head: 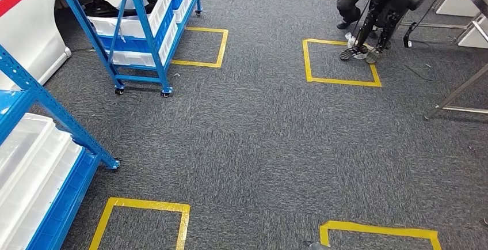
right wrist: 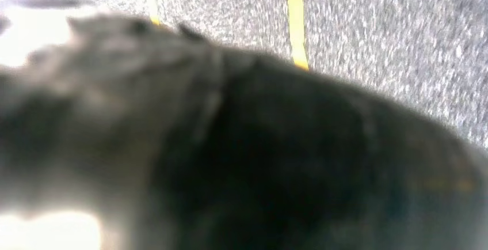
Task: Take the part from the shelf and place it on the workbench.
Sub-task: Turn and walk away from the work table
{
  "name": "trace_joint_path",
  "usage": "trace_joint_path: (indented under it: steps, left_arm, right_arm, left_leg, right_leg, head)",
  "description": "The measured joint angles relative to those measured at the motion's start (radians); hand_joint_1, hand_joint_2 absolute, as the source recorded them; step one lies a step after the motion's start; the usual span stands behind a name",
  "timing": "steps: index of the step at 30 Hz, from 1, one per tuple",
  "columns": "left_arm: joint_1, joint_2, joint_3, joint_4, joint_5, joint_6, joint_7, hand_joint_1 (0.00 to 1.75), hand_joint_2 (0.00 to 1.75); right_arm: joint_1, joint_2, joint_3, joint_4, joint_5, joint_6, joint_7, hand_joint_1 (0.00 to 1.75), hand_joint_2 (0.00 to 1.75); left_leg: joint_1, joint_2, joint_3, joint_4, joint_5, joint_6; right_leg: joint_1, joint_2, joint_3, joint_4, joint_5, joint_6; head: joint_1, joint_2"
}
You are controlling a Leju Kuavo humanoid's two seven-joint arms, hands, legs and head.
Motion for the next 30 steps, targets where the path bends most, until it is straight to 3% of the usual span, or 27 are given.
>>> trace_joint_path:
  steps: [2,3,4,5,6,8,10,12,14,16,18,19,20,21,23,24,25,27,28,30]
  left_arm:
    - [-0.002,-0.010,0.000,-0.027,-0.003,-0.006,0.001,0.00,0.00]
    - [-0.002,-0.013,0.000,-0.037,-0.005,-0.007,0.001,0.00,0.00]
    - [-0.001,-0.016,0.000,-0.045,-0.007,-0.007,0.001,0.00,0.00]
    - [0.000,-0.019,0.001,-0.052,-0.009,-0.006,0.001,0.00,0.00]
    - [0.000,-0.022,0.001,-0.058,-0.011,-0.006,0.001,0.00,0.00]
    - [-0.001,-0.026,0.001,-0.069,-0.016,-0.004,0.003,0.00,0.00]
    - [0.000,-0.029,0.001,-0.077,-0.020,-0.002,0.006,0.00,0.00]
    - [0.004,-0.032,0.002,-0.082,-0.023,-0.001,0.008,0.00,0.00]
    - [0.006,-0.033,0.003,-0.086,-0.025,0.000,0.009,0.00,0.00]
    - [0.002,-0.033,0.003,-0.088,-0.026,0.003,0.009,0.00,0.00]
    - [-0.001,-0.031,0.003,-0.086,-0.027,0.014,0.009,0.00,0.00]
    - [-0.001,-0.029,0.003,-0.085,-0.027,0.020,0.008,0.00,0.00]
    - [0.000,-0.028,0.003,-0.083,-0.027,0.025,0.008,0.00,0.00]
    - [0.001,-0.026,0.003,-0.082,-0.027,0.028,0.008,0.00,0.00]
    - [0.000,-0.023,0.003,-0.081,-0.027,0.030,0.008,0.00,0.00]
    - [-0.001,-0.021,0.003,-0.080,-0.028,0.031,0.007,0.00,0.00]
    - [-0.002,-0.020,0.003,-0.079,-0.028,0.033,0.006,0.00,0.00]
    - [0.000,-0.017,0.003,-0.076,-0.032,0.041,0.003,0.00,0.00]
    - [0.001,-0.016,0.003,-0.072,-0.034,0.047,0.001,0.00,0.00]
    - [-0.002,-0.011,0.003,-0.061,-0.036,0.059,-0.003,0.00,0.00]
  right_arm:
    - [0.006,0.000,-0.003,0.004,-0.005,0.026,0.000,0.00,0.00]
    - [0.010,0.000,-0.004,0.006,-0.006,0.035,0.000,0.00,0.00]
    - [0.012,0.000,-0.004,0.008,-0.007,0.041,0.000,0.00,0.00]
    - [0.013,0.000,-0.004,0.008,-0.007,0.045,0.000,0.00,0.00]
    - [0.012,0.000,-0.004,0.009,-0.007,0.049,0.000,0.00,0.00]
    - [0.011,-0.001,-0.004,0.010,-0.008,0.059,0.000,0.00,0.00]
    - [0.009,-0.002,-0.005,0.011,-0.008,0.068,0.000,0.00,0.00]
    - [0.005,-0.001,-0.005,0.011,-0.008,0.072,0.000,0.00,0.00]
    - [0.003,-0.001,-0.005,0.011,-0.007,0.074,0.000,0.00,0.00]
    - [0.004,-0.001,-0.005,0.011,-0.007,0.081,-0.002,0.00,0.00]
    - [0.005,-0.001,-0.005,0.011,-0.005,0.090,-0.002,0.00,0.00]
    - [0.005,-0.001,-0.005,0.012,-0.004,0.093,-0.003,0.00,0.00]
    - [0.004,-0.001,-0.005,0.012,-0.003,0.095,-0.004,0.00,0.00]
    - [0.003,-0.001,-0.005,0.012,-0.003,0.095,-0.005,0.00,0.00]
    - [0.002,-0.001,-0.005,0.011,-0.003,0.095,-0.007,0.00,0.00]
    - [0.001,0.000,-0.005,0.011,-0.002,0.095,-0.008,0.00,0.00]
    - [0.000,0.000,-0.005,0.011,-0.002,0.095,-0.009,0.00,0.00]
    - [-0.006,0.000,-0.005,0.010,0.000,0.096,-0.010,0.00,0.00]
    - [-0.008,0.000,-0.005,0.009,0.001,0.096,-0.010,0.00,0.00]
    - [-0.010,0.000,-0.005,0.009,0.002,0.097,-0.010,0.00,0.00]
  left_leg:
    - [-0.002,-0.022,-0.003,0.001,0.002,0.005]
    - [-0.003,-0.036,-0.004,0.002,0.002,0.006]
    - [-0.003,-0.050,-0.004,0.004,0.002,0.005]
    - [-0.003,-0.065,-0.004,0.007,0.002,0.005]
    - [-0.002,-0.078,-0.004,0.010,0.000,0.003]
    - [-0.002,-0.103,-0.009,0.020,-0.003,-0.005]
    - [-0.002,-0.124,-0.018,0.025,-0.002,-0.017]
    - [-0.001,-0.138,-0.025,0.023,0.002,-0.030]
    - [-0.002,-0.104,-0.042,0.054,-0.020,-0.038]
    - [-0.003,-0.045,-0.093,0.164,-0.085,-0.043]
    - [-0.001,-0.021,-0.152,0.289,-0.138,-0.047]
    - [0.000,-0.017,-0.159,0.310,-0.138,-0.048]
    - [0.001,-0.013,-0.146,0.290,-0.119,-0.048]
    - [0.001,-0.005,-0.112,0.232,-0.087,-0.047]
    - [-0.003,0.037,-0.034,0.088,-0.037,-0.039]
    - [-0.006,0.051,-0.012,0.044,-0.026,-0.033]
    - [-0.009,0.057,-0.004,0.024,-0.025,-0.028]
    - [-0.011,0.035,-0.004,0.018,-0.021,-0.017]
    - [-0.009,0.025,-0.001,0.013,-0.017,-0.010]
    - [-0.003,0.006,0.005,0.003,-0.008,0.002]
  right_leg:
    - [-0.001,0.033,-0.067,0.136,-0.063,0.004]
    - [-0.002,0.036,-0.093,0.185,-0.074,0.006]
    - [-0.003,0.037,-0.101,0.194,-0.062,0.006]
    - [-0.004,0.039,-0.091,0.165,-0.032,0.006]
    - [-0.007,0.049,-0.064,0.101,0.009,0.006]
    - [-0.012,0.093,-0.010,-0.024,0.064,0.003]
    - [-0.010,0.114,0.006,-0.068,0.073,-0.002]
    - [-0.009,0.090,0.004,-0.073,0.079,-0.013]
    - [-0.011,0.065,0.007,-0.084,0.087,-0.031]
    - [-0.008,0.037,0.007,-0.090,0.090,-0.044]
    - [-0.004,0.007,0.006,-0.089,0.089,-0.047]
    - [-0.003,-0.007,0.005,-0.088,0.088,-0.047]
    - [-0.002,-0.019,0.006,-0.087,0.086,-0.046]
    - [-0.002,-0.031,0.008,-0.086,0.084,-0.044]
    - [0.001,-0.052,0.012,-0.082,0.078,-0.036]
    - [0.002,-0.062,0.014,-0.080,0.075,-0.031]
    - [0.004,-0.072,0.016,-0.080,0.073,-0.025]
    - [0.004,-0.085,0.022,-0.082,0.071,-0.013]
    - [0.002,-0.073,0.024,-0.079,0.066,-0.007]
    - [-0.003,-0.019,0.005,-0.026,0.026,0.001]
  head:
    - [0.000,0.000]
    - [0.000,0.000]
    - [0.000,0.000]
    - [0.000,0.000]
    - [0.000,0.000]
    - [0.000,0.000]
    - [0.000,0.000]
    - [0.000,0.000]
    - [-0.001,0.000]
    - [-0.001,0.000]
    - [-0.002,0.000]
    - [-0.002,0.000]
    - [-0.002,0.000]
    - [-0.002,0.000]
    - [-0.001,0.000]
    - [-0.001,0.000]
    - [-0.001,0.000]
    - [-0.001,0.000]
    - [-0.001,0.000]
    - [-0.001,0.000]
